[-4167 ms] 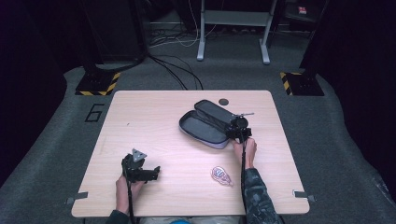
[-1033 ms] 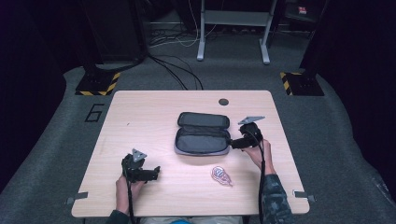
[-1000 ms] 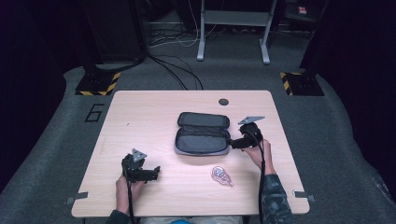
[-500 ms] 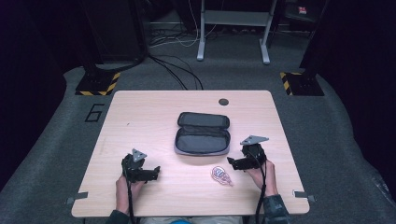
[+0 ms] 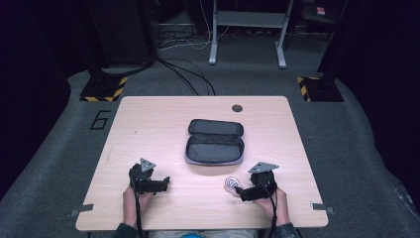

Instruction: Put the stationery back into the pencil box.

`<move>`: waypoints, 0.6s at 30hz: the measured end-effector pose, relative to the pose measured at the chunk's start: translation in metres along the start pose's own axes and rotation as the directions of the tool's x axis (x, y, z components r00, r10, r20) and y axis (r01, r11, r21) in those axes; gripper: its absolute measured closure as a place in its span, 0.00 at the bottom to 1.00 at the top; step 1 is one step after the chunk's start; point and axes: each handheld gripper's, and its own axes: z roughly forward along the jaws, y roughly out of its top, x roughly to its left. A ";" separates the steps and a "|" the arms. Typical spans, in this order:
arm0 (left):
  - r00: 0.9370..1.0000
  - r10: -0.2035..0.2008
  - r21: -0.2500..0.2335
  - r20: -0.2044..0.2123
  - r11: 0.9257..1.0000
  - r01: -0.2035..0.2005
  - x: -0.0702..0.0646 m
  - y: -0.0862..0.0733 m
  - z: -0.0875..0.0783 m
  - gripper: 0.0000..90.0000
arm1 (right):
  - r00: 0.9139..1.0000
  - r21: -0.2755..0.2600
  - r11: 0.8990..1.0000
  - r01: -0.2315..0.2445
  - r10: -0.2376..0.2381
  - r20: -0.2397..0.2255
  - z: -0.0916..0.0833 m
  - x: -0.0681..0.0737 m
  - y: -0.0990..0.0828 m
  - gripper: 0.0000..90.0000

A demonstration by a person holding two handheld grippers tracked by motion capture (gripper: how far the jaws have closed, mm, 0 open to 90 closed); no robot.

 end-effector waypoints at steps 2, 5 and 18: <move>1.000 0.000 0.000 0.000 1.000 0.000 0.000 0.000 0.000 0.02 | 1.000 0.004 1.000 0.015 -0.015 -0.009 0.002 0.001 -0.001 0.03; 1.000 0.000 0.000 0.000 1.000 0.000 0.000 0.000 0.000 0.02 | 0.999 -0.006 0.999 0.043 -0.043 -0.009 0.010 0.012 -0.005 0.10; 1.000 0.000 0.000 0.000 1.000 0.000 0.000 0.000 0.000 0.02 | 0.998 -0.031 0.998 0.052 -0.051 0.025 0.023 0.025 -0.010 0.39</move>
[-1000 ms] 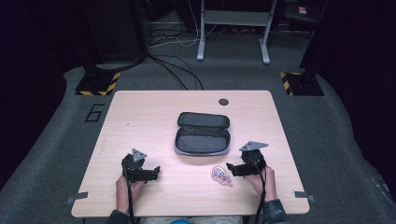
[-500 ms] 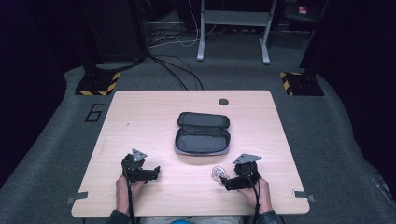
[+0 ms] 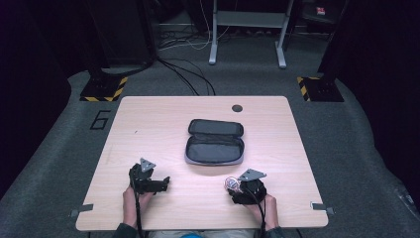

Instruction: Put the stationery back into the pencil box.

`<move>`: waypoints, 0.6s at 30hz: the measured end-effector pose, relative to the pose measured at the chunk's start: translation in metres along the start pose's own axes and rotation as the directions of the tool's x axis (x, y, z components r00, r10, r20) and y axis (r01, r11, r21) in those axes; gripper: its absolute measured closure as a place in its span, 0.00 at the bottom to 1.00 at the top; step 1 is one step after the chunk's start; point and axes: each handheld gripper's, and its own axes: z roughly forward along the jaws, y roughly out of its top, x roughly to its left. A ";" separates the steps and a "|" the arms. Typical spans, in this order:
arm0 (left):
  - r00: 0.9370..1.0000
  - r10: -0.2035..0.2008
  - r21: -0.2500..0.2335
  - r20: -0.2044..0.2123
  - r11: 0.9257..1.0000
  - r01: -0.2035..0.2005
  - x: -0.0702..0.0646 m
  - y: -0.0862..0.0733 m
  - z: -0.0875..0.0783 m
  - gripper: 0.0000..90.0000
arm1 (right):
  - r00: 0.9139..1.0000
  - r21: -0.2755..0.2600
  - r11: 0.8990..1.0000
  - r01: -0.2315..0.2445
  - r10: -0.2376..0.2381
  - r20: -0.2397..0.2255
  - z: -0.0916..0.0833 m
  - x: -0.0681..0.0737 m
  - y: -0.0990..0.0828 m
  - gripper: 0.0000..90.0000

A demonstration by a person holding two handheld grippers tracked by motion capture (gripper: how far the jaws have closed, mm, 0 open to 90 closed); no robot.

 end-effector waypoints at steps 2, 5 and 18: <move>1.000 0.000 0.000 0.000 1.000 0.000 0.000 0.000 0.000 0.02 | 1.000 -0.001 1.000 -0.001 0.001 0.004 0.001 0.001 0.000 0.41; 1.000 0.000 0.000 0.000 1.000 0.000 0.000 0.000 0.000 0.02 | 1.000 -0.010 1.000 -0.008 0.008 0.002 -0.001 0.001 -0.002 0.47; 1.000 -0.001 0.000 0.001 1.000 0.001 0.000 0.000 0.000 0.02 | 1.000 -0.032 0.999 0.008 -0.009 -0.007 -0.003 0.001 -0.006 0.55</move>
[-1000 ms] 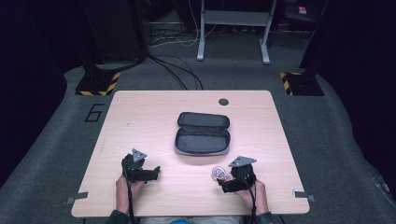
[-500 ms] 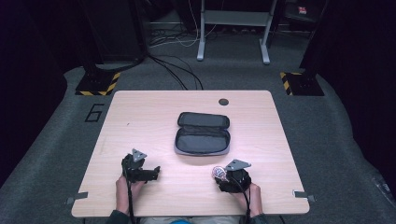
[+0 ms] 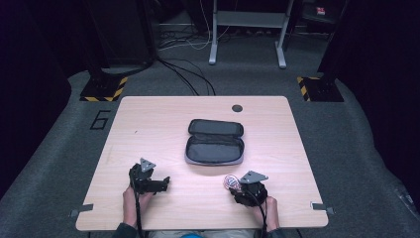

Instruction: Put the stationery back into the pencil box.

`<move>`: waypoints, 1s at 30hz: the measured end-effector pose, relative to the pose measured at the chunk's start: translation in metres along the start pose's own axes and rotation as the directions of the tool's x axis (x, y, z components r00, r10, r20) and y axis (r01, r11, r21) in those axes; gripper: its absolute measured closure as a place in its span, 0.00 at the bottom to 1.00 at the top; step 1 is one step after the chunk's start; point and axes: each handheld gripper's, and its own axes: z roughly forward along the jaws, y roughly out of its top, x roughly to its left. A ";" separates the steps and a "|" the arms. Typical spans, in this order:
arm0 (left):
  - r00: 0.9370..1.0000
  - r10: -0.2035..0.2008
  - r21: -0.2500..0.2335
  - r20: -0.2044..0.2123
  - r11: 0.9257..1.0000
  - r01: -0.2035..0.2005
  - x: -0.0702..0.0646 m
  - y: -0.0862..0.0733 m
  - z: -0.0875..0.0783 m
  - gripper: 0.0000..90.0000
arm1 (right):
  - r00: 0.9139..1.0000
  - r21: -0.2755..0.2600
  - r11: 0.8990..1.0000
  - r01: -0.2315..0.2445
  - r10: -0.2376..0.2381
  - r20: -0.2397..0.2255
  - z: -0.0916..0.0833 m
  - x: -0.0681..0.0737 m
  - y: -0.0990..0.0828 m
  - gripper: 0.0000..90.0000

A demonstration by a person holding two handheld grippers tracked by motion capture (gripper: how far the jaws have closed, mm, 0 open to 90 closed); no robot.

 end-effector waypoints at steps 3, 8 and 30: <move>1.000 0.000 0.000 -0.003 1.000 0.000 0.000 0.000 0.000 0.02 | 1.000 -0.012 1.000 -0.004 0.003 -0.014 0.000 -0.001 0.000 0.55; 1.000 -0.001 -0.001 -0.001 1.000 0.001 0.000 0.000 0.000 0.02 | 1.000 -0.016 1.000 0.000 0.000 -0.015 -0.004 -0.002 0.001 0.55; 1.000 0.009 0.001 -0.003 1.000 -0.009 0.001 0.000 0.000 0.02 | 1.000 -0.084 0.996 -0.008 0.009 0.013 -0.027 -0.009 0.016 0.55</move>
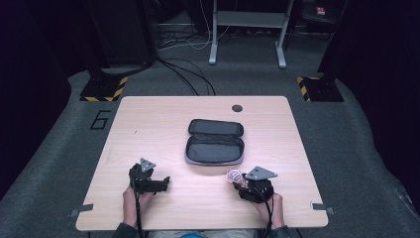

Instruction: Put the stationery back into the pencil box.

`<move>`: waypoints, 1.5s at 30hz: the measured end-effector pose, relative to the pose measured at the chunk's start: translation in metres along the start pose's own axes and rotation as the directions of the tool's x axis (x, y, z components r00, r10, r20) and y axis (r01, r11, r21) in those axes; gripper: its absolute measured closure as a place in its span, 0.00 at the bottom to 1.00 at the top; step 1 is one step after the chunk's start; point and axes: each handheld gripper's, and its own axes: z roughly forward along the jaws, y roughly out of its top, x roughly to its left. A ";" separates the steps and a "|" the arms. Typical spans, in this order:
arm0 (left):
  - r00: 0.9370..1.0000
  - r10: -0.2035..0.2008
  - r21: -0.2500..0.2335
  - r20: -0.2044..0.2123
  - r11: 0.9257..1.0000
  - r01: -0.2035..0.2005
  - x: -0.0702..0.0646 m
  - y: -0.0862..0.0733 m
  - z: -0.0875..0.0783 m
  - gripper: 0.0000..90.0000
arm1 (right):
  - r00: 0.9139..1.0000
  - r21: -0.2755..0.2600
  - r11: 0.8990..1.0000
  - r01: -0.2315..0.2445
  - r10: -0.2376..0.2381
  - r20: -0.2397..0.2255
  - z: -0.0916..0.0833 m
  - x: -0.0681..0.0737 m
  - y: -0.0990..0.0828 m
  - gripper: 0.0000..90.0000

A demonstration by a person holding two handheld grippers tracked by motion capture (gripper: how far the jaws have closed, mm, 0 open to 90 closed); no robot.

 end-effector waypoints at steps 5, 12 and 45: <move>1.000 0.001 0.000 0.001 1.000 -0.001 0.000 0.000 0.000 0.02 | 1.000 -0.026 1.000 0.002 -0.002 0.010 -0.006 -0.003 0.008 0.55; 1.000 0.002 -0.001 0.001 1.000 -0.002 0.000 0.000 0.000 0.02 | 0.999 -0.049 0.999 0.020 -0.018 0.028 -0.012 -0.008 0.024 0.55; 1.000 0.000 -0.001 0.000 1.000 0.000 0.000 0.000 0.000 0.02 | 0.997 -0.065 0.995 0.080 -0.078 0.026 0.007 -0.034 0.093 0.55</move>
